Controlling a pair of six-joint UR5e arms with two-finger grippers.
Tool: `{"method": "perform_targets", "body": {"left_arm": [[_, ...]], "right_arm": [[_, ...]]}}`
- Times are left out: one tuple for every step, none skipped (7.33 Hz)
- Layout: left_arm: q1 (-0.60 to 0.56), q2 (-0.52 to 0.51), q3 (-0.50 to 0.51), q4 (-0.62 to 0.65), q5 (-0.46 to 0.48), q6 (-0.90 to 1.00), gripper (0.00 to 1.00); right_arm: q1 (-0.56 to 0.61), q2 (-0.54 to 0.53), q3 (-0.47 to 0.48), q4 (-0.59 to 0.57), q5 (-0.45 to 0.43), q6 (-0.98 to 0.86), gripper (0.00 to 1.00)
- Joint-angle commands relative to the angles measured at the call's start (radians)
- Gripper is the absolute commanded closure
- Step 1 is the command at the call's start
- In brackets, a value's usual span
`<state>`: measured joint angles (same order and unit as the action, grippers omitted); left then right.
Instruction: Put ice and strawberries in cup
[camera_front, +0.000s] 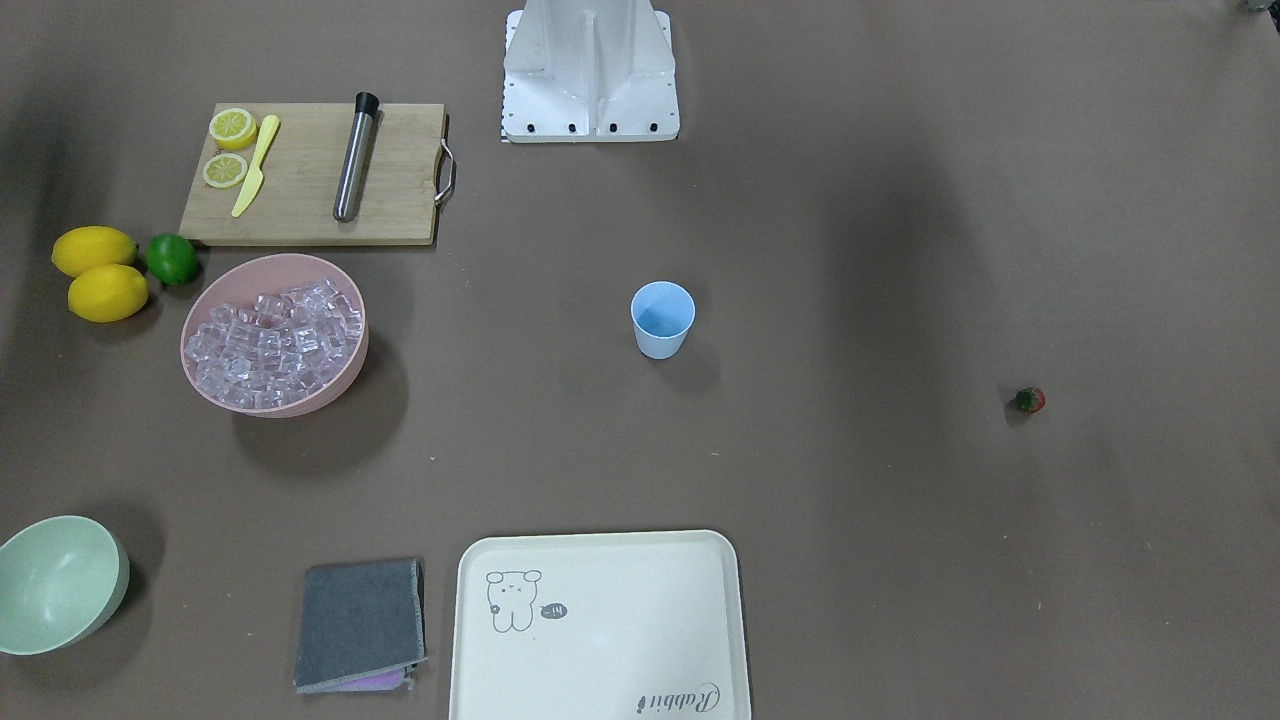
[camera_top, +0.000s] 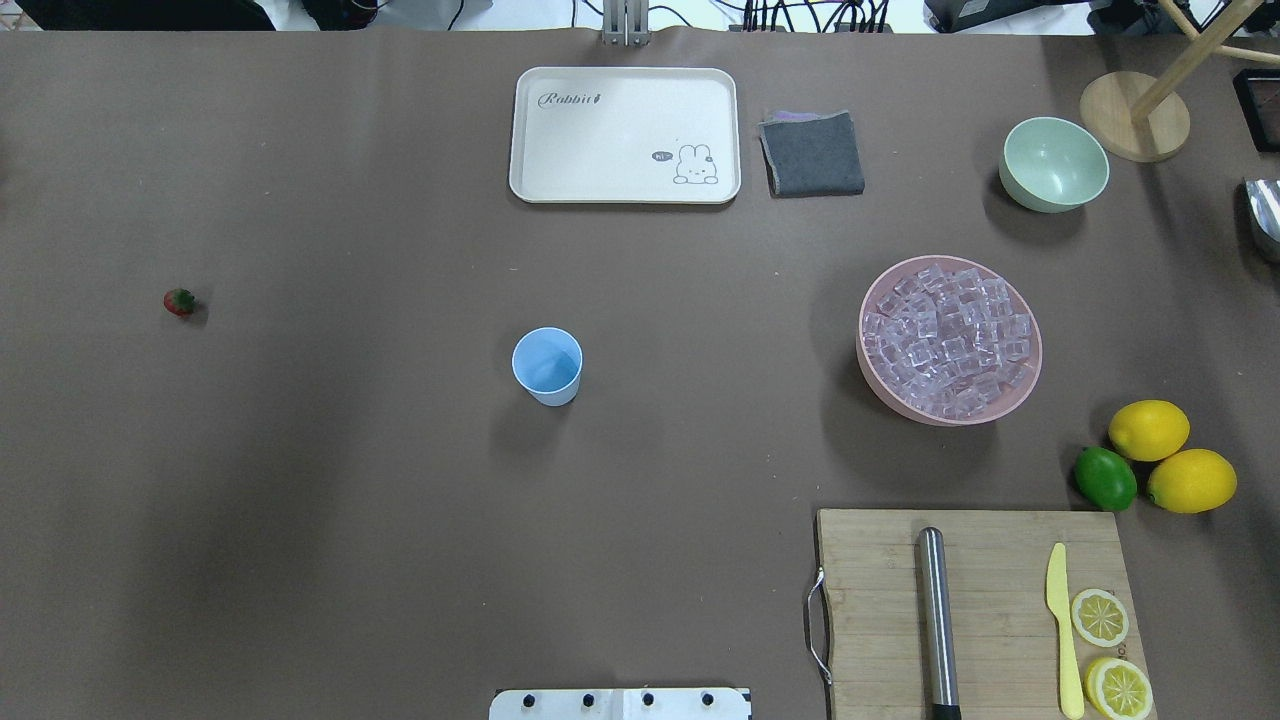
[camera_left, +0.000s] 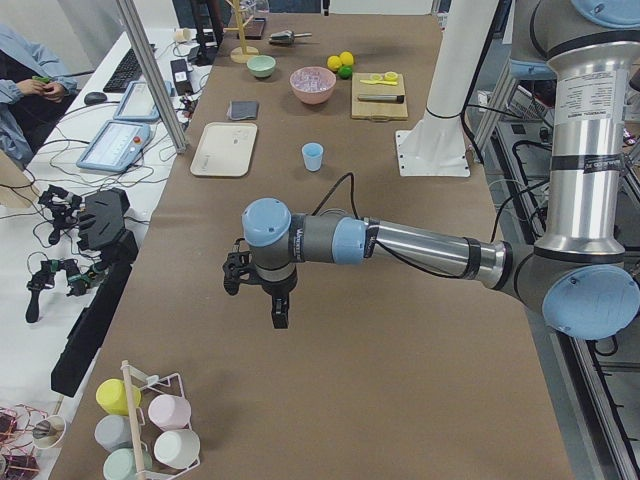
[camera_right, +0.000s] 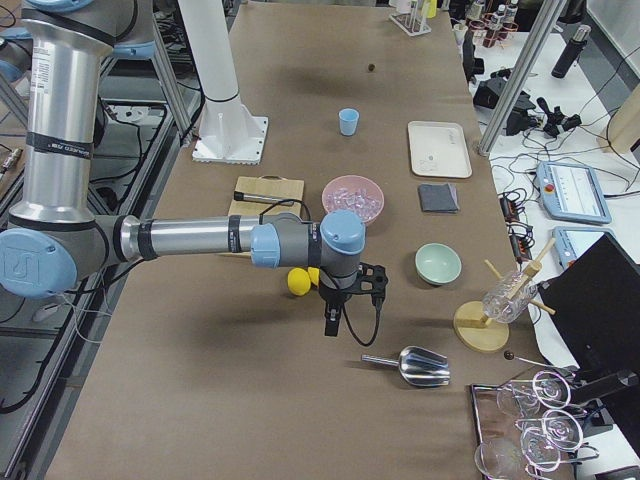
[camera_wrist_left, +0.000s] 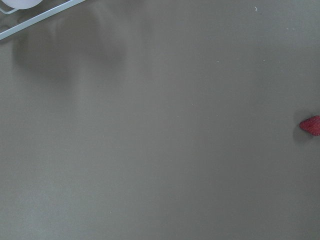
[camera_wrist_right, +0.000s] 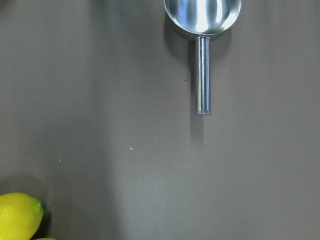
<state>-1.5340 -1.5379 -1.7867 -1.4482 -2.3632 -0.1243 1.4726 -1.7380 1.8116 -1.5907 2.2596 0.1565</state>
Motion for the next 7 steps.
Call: {"method": "perform_targets", "body": {"left_arm": [[0.0, 0.001, -0.002, -0.011, -0.004, 0.0, 0.02], [0.002, -0.001, 0.0, -0.012, -0.002, 0.0, 0.02], [0.002, -0.002, -0.016, -0.012, -0.002, 0.0, 0.02], [0.002, -0.01, -0.026, -0.017, -0.002, 0.0, 0.02], [0.005, -0.013, -0.014, -0.044, 0.004, 0.0, 0.02], [0.006, -0.013, 0.009, -0.056, 0.005, -0.002, 0.02], [0.009, -0.013, 0.019, -0.057, 0.005, -0.002, 0.02]], "right_arm": [[0.0, 0.0, 0.0, 0.0, 0.0, 0.0, 0.0], [0.0, 0.0, 0.0, 0.0, 0.0, 0.0, 0.0], [0.0, 0.0, 0.0, 0.0, 0.005, 0.0, 0.0], [0.0, -0.002, 0.0, 0.0, 0.005, 0.0, 0.0], [0.0, -0.002, 0.0, 0.0, 0.005, 0.0, 0.0], [0.0, -0.002, 0.0, 0.0, 0.005, 0.0, 0.0], [0.0, -0.003, 0.0, 0.0, 0.005, 0.0, 0.0]]}}
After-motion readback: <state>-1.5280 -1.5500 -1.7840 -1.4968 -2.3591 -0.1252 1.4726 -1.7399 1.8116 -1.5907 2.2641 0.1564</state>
